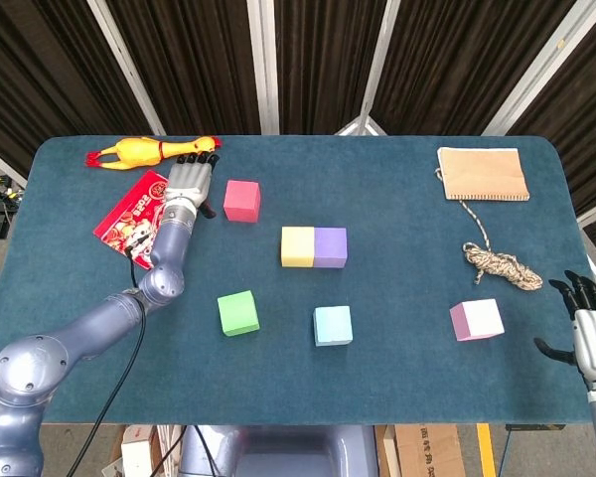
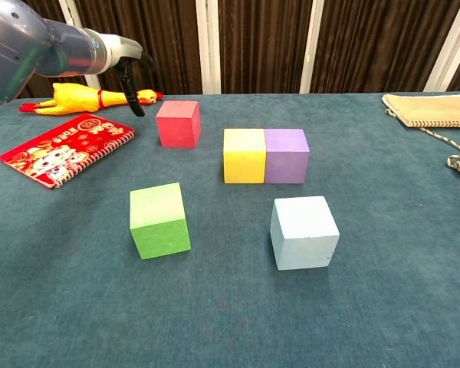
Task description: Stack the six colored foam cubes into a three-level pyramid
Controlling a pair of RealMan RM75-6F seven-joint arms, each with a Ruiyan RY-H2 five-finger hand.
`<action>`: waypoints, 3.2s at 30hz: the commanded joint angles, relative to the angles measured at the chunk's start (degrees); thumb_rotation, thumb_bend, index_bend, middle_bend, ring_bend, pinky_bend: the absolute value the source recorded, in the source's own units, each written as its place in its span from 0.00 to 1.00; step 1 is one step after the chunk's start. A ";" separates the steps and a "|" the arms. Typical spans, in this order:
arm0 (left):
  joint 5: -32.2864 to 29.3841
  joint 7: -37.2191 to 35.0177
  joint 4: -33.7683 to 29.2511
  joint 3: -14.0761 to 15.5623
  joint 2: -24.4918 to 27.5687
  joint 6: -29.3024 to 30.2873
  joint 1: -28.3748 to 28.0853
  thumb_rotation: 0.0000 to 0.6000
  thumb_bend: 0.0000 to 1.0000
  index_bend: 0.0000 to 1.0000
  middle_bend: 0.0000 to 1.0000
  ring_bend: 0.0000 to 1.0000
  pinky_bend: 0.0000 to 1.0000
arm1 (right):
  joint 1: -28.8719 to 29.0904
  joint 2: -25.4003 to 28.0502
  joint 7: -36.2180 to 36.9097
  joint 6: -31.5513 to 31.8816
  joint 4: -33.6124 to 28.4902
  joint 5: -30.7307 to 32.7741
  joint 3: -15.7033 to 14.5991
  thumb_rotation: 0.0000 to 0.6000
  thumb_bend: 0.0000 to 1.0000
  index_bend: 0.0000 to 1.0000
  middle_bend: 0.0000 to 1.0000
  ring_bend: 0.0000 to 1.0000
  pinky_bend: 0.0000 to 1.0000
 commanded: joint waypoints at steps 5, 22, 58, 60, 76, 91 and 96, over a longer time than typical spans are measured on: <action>3.22 -3.45 7.55 0.29 -4.50 -4.59 -1.32 1.00 0.14 0.09 0.06 0.00 0.00 | -0.05 -0.06 -0.94 -0.13 -0.29 0.71 0.03 1.00 0.18 0.18 0.10 0.08 0.02; 12.94 -12.95 18.63 -0.95 -12.09 -8.95 -2.41 1.00 0.18 0.13 0.11 0.00 0.00 | -0.17 -0.06 -1.41 -0.22 -0.58 2.09 0.47 1.00 0.18 0.18 0.10 0.08 0.02; 21.56 -17.73 26.15 -5.79 -16.93 -11.53 -4.05 1.00 0.28 0.28 0.36 0.00 0.00 | 0.02 0.04 -0.58 -1.47 -0.57 3.34 0.76 1.00 0.18 0.18 0.10 0.08 0.02; 21.64 -17.64 25.98 -6.15 -16.88 -11.31 -4.05 1.00 0.31 0.30 0.36 0.00 0.00 | 0.02 -0.01 -0.62 -1.44 -0.53 3.41 0.79 1.00 0.18 0.18 0.10 0.08 0.02; 20.58 -15.20 15.90 -7.83 -11.30 -7.82 -2.77 1.00 0.39 0.36 0.38 0.00 0.00 | -0.02 0.14 0.17 -1.93 0.11 4.28 1.08 1.00 0.18 0.18 0.10 0.08 0.02; 11.41 -5.28 -10.24 -0.82 0.99 0.88 0.44 1.00 0.39 0.36 0.38 0.00 0.00 | -0.39 0.94 1.09 -1.59 -0.68 3.88 1.03 1.00 0.18 0.18 0.10 0.08 0.02; 8.59 -4.04 -13.51 0.78 2.68 3.37 0.51 1.00 0.39 0.36 0.38 0.00 0.00 | -0.48 1.10 1.49 -1.57 -0.73 3.73 0.98 1.00 0.18 0.18 0.10 0.08 0.02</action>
